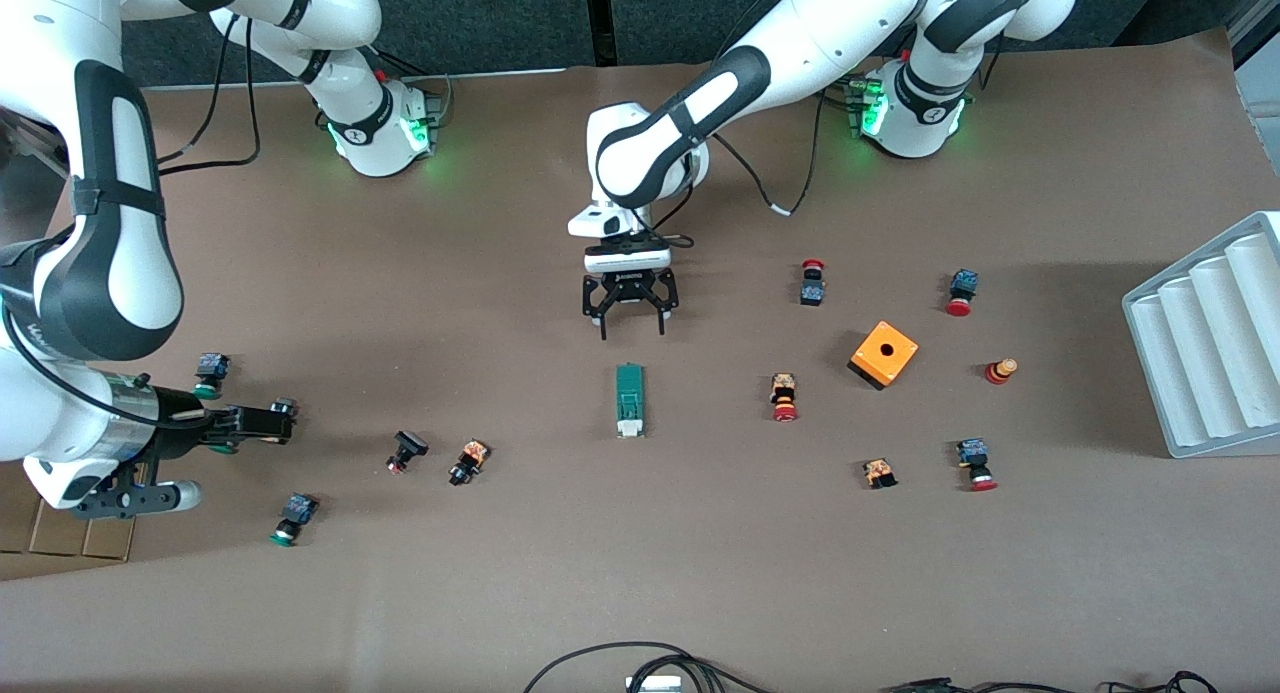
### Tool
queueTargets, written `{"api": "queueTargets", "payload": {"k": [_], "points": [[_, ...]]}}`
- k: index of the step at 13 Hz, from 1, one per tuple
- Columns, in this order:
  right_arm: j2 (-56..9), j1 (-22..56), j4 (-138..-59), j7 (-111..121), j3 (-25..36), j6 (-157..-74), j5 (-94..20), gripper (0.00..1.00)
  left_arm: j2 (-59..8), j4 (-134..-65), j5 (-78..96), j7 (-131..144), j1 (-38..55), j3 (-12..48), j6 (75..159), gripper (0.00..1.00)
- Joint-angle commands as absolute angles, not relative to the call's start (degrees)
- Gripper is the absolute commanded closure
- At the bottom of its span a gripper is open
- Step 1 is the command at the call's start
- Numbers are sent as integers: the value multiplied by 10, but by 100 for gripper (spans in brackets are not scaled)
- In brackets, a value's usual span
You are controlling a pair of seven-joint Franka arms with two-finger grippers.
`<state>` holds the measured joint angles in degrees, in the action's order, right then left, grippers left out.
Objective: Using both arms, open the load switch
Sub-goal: 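Lower the left gripper and grasp the green switch base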
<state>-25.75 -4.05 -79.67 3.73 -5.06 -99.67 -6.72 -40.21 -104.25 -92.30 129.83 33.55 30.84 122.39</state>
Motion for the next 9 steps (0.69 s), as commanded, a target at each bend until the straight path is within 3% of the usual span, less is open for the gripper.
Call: {"api": "queueTargets", "payload": {"k": [1,9], "points": [[-258,-10,-799,42,-49,-1024,-79,0,-436,-1041,-993,1377,356,301,1176,0],[-278,35,-800,61,-50,-1059,-85,0,-498,-998,-1070,1441,382,294,1134,0]]}}
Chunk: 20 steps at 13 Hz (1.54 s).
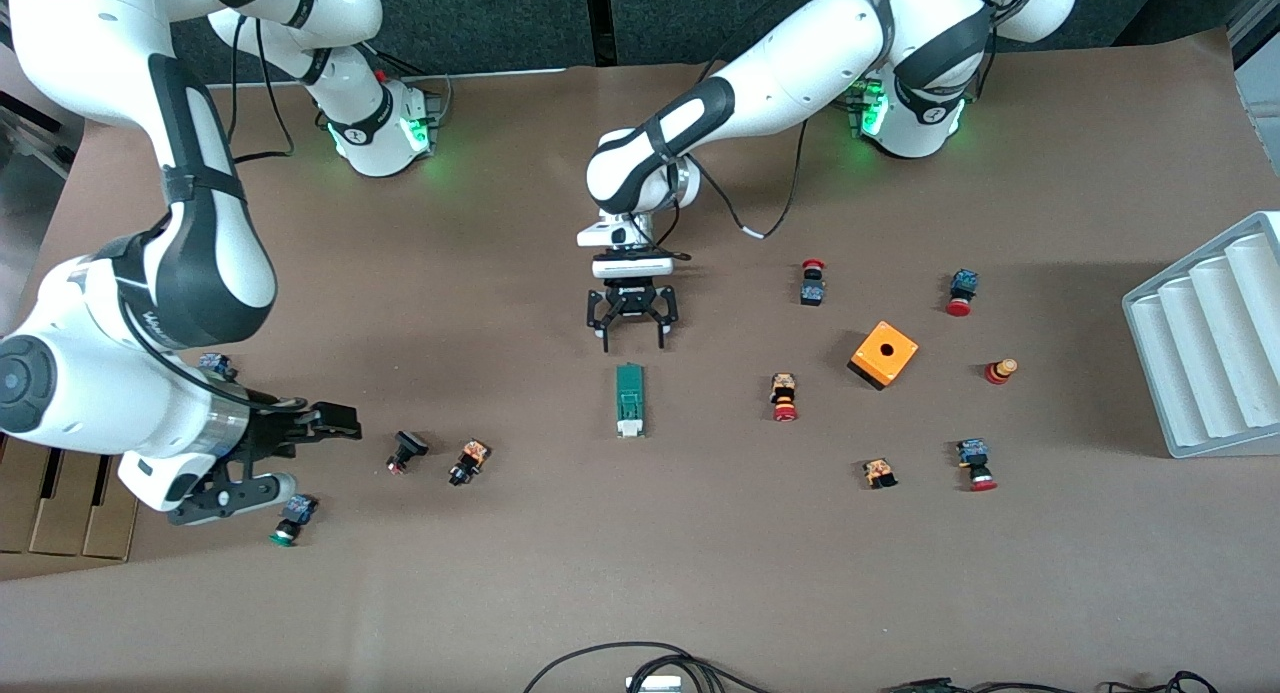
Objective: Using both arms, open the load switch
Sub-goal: 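Reach the right gripper toward the white switch handle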
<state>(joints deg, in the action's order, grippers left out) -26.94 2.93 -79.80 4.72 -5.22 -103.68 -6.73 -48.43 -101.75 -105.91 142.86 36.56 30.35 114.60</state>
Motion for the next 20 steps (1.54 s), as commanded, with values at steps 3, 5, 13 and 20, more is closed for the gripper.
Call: {"api": "queueTargets", "payload": {"k": [3,5,13,20], "points": [[-317,62,-800,93,-50,-1115,-84,1,-517,-987,-1096,1443,384,294,1116,1],[-340,86,-800,122,-49,-1172,-84,1,-531,-986,-1124,1445,384,294,1103,1],[-359,172,-804,210,-47,-1218,-77,0,-581,-947,-1165,1458,403,278,1057,10],[-393,213,-800,447,-48,-1280,-79,0,-595,-935,-1187,1457,403,277,1055,22]]}}
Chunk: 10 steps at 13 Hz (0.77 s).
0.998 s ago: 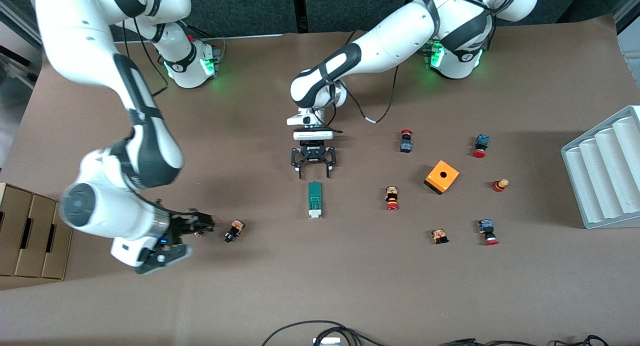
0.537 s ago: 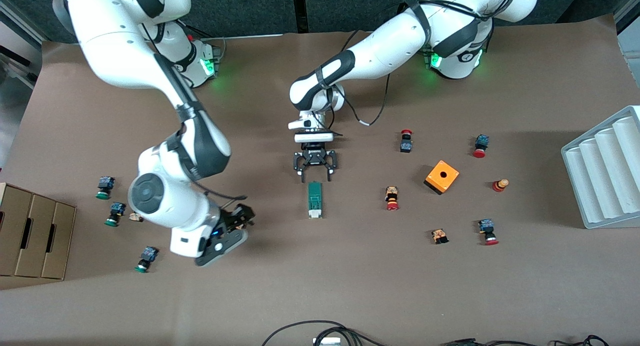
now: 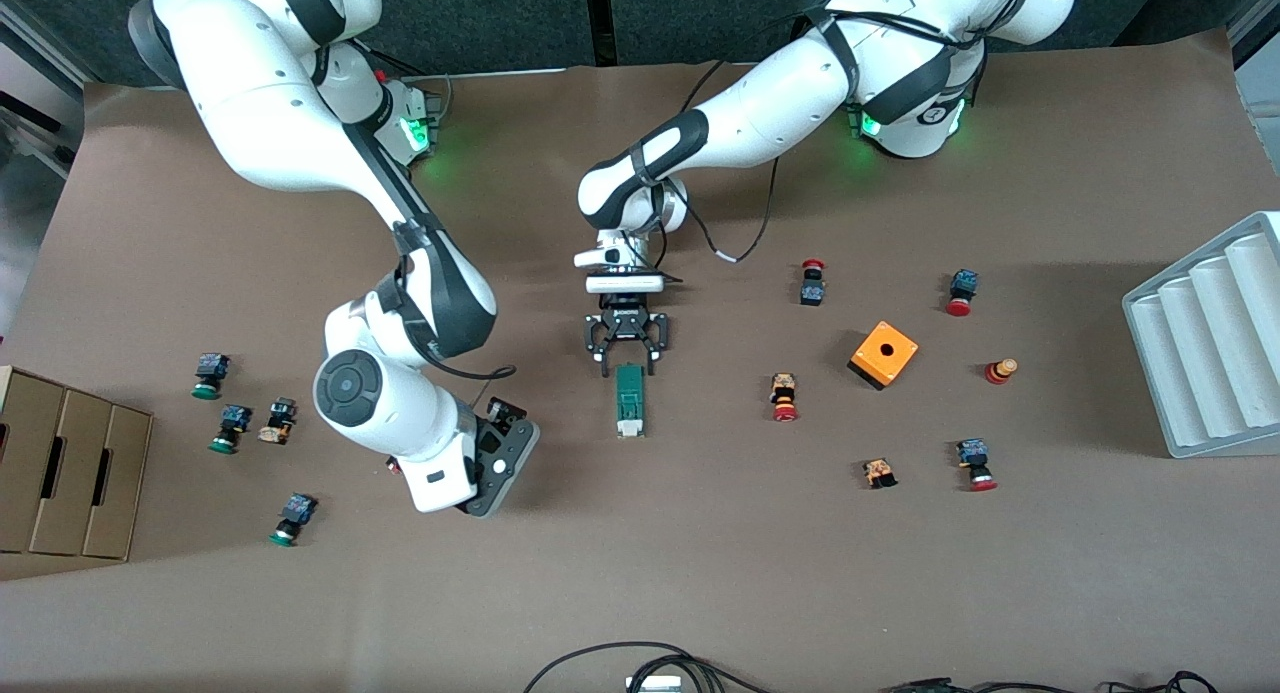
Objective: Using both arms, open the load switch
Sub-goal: 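Reach the right gripper toward the white switch handle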
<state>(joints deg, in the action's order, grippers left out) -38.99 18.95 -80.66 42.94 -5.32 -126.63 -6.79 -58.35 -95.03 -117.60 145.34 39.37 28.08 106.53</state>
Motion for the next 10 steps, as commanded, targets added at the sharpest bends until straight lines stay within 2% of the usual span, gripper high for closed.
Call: {"api": "queueTargets", "payload": {"k": [1,10], "points": [[-393,221,-799,449,-47,-1287,-78,0,-595,-934,-1187,1457,403,277,1056,22],[-443,292,-789,497,-29,-1382,-72,1,-594,-937,-1187,1460,403,277,1046,23]]}}
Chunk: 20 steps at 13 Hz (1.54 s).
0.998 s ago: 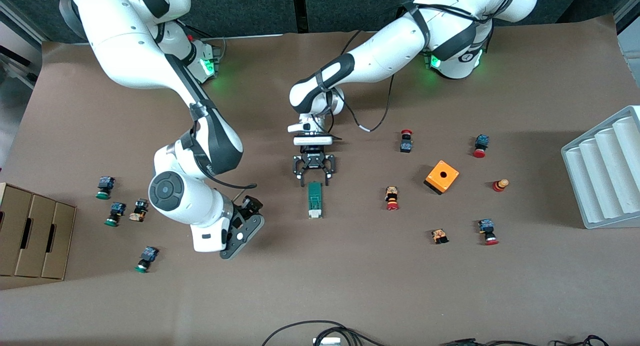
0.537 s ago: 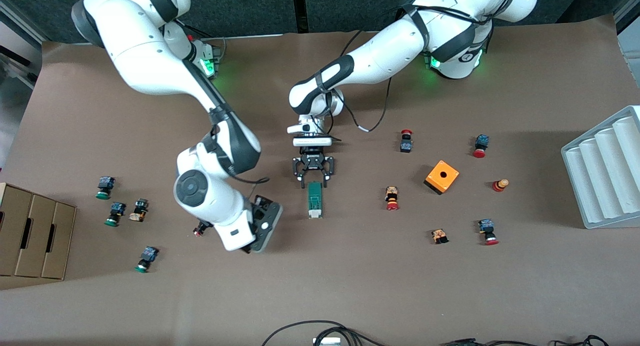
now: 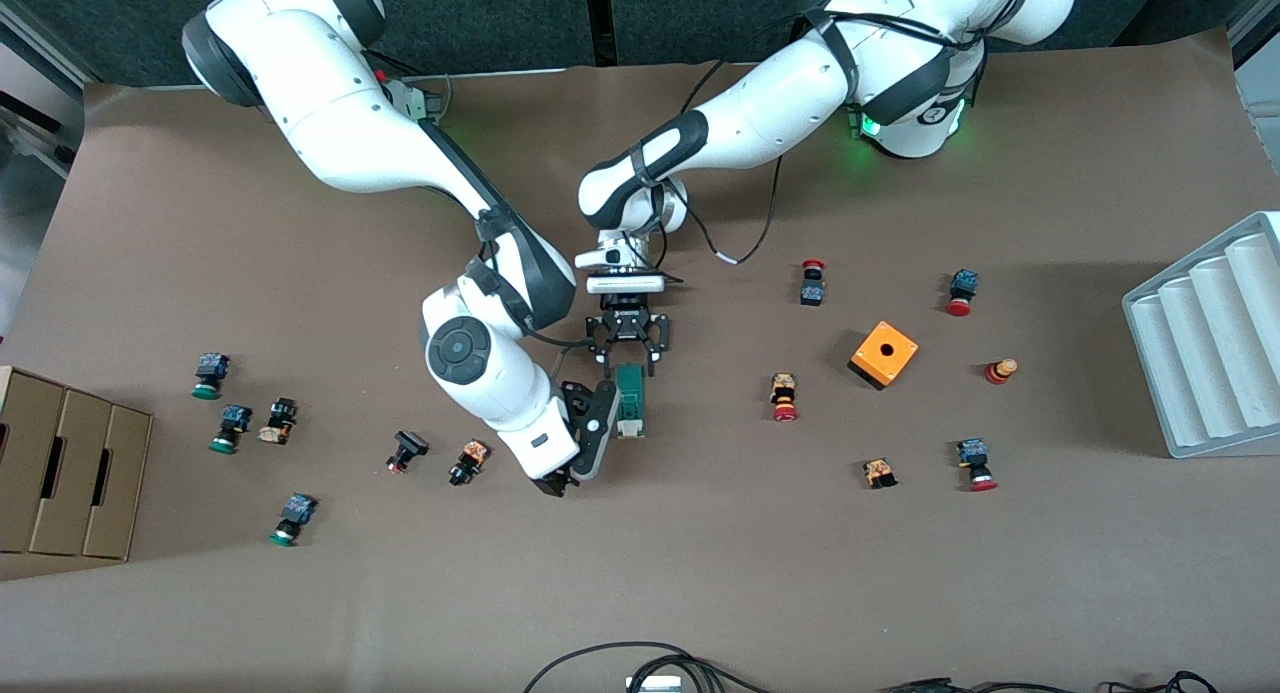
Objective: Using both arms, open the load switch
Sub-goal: 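Grasp the white handle with the right gripper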
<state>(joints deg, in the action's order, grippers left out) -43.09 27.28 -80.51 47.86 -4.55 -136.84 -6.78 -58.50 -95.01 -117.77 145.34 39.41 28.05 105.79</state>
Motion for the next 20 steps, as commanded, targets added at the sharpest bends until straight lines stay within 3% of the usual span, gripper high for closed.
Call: {"api": "queueTargets", "payload": {"k": [1,16,20], "points": [[-445,303,-789,505,-22,-1384,-72,1,-594,-937,-1187,1461,403,277,1046,23],[-495,391,-790,498,36,-1451,-77,2,-595,-939,-1187,1459,409,274,1043,23],[-497,396,-791,498,39,-1451,-78,9,-595,-940,-1187,1459,409,274,1043,24]]}}
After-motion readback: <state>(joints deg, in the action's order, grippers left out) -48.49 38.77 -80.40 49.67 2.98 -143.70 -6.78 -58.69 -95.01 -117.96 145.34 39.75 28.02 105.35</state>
